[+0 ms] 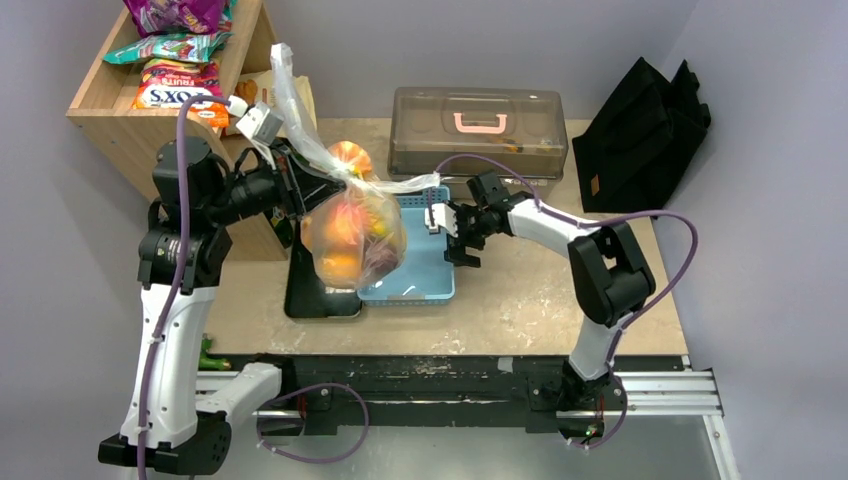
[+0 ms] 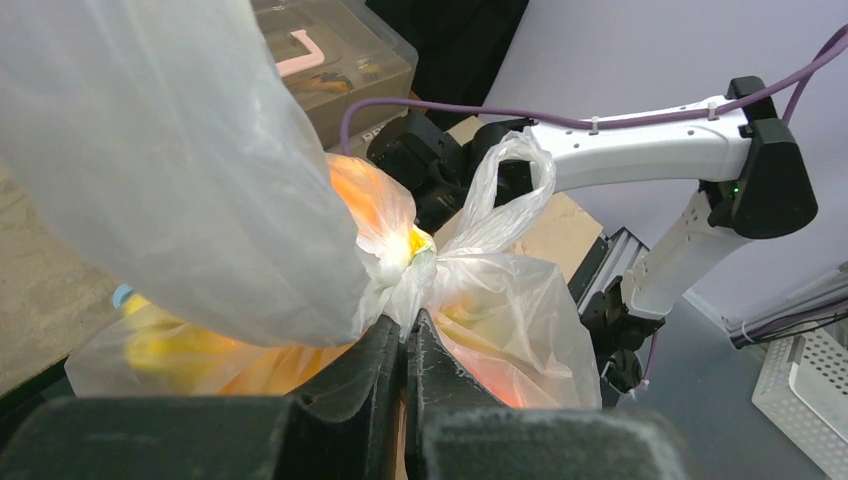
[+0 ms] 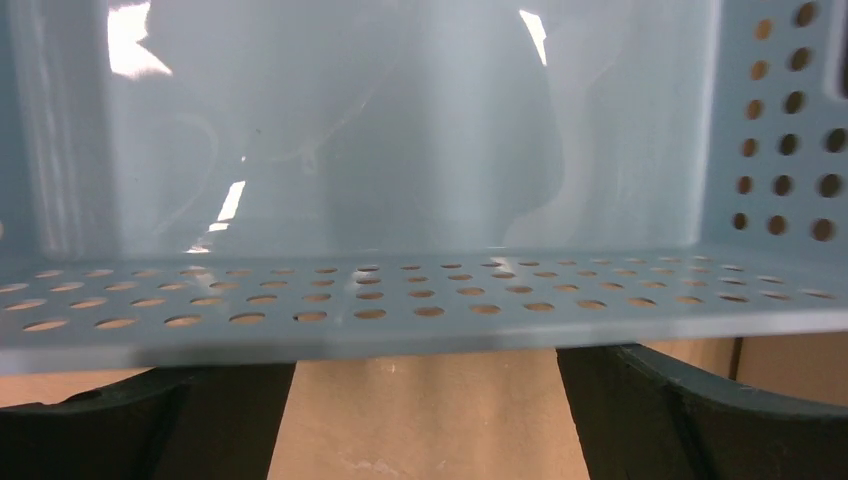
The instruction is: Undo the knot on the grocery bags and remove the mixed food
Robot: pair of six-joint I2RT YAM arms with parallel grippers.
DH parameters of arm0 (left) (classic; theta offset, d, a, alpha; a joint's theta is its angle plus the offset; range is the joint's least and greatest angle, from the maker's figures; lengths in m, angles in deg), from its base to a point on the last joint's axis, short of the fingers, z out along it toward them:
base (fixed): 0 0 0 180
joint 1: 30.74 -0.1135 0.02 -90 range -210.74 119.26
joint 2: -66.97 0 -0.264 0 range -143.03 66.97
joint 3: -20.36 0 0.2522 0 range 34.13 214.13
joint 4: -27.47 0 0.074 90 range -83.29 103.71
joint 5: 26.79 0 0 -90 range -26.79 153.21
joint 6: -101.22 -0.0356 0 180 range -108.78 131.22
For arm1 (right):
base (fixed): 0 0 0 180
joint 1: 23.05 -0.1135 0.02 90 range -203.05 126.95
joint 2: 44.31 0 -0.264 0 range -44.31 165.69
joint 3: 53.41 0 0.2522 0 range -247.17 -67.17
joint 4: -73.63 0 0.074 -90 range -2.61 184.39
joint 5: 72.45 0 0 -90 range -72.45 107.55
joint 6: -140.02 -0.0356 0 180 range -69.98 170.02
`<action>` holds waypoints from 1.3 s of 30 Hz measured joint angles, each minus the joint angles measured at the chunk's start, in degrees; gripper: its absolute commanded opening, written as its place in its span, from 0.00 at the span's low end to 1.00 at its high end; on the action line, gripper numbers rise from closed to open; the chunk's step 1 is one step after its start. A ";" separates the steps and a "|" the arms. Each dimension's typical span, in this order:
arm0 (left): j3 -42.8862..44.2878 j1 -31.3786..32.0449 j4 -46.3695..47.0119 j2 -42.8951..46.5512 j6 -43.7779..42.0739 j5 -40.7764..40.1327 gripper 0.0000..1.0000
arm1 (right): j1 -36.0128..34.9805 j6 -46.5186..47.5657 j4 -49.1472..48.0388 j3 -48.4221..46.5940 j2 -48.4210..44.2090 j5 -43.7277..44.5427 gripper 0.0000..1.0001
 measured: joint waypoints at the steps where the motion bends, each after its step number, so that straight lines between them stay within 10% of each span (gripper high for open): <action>1: 0.00 -0.04 -0.02 -0.13 -0.07 0.04 0.00 | -0.02 -1.62 -0.13 0.09 -0.76 -0.31 0.96; 20: 0.61 18.64 6.64 -17.03 -8.52 -1.75 0.00 | 20.06 -39.67 24.59 -3.26 -49.88 6.21 0.99; 28: 9.42 29.40 7.21 -32.09 -15.30 -5.05 0.00 | 25.64 -56.24 33.44 -25.20 -47.89 7.98 0.99; 39: 24.87 36.52 20.85 -49.37 -16.09 -1.01 0.00 | 25.64 -57.27 38.99 -29.57 -43.25 8.17 0.98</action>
